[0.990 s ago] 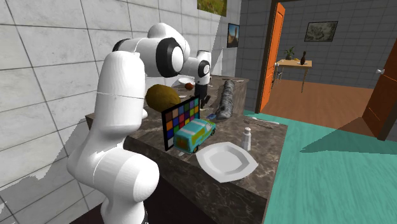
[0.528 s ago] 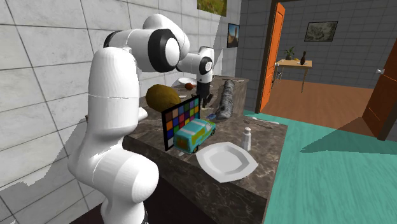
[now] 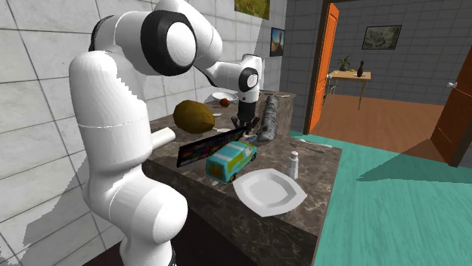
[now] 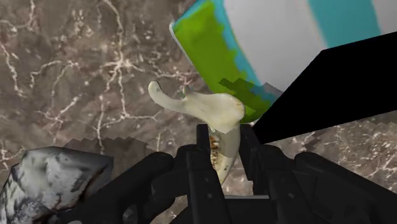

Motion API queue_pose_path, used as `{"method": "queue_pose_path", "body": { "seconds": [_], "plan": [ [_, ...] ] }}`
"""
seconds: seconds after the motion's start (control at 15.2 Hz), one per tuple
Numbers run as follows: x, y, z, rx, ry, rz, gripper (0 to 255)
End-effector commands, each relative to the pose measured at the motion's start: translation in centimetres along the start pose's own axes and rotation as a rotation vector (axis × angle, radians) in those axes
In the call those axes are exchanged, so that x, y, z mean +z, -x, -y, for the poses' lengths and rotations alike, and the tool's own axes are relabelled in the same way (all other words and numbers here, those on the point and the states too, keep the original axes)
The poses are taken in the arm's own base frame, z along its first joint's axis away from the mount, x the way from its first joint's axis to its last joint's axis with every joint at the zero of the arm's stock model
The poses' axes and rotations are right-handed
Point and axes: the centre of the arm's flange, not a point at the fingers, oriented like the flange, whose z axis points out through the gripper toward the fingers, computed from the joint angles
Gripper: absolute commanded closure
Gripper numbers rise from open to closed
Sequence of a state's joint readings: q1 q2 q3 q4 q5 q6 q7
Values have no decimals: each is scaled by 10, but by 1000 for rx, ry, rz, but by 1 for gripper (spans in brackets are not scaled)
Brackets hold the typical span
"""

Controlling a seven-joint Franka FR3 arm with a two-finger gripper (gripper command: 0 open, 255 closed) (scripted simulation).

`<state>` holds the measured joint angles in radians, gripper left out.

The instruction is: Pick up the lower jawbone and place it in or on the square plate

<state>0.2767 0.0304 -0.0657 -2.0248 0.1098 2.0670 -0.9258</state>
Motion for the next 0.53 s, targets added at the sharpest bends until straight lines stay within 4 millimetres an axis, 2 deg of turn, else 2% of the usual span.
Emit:
{"method": "queue_pose_path", "body": {
  "seconds": [0.0, 0.46],
  "plan": [
    [2, 29, 3, 0, -2, 2, 255],
    [-7, 120, 14, 0, -2, 2, 255]
  ]
}}
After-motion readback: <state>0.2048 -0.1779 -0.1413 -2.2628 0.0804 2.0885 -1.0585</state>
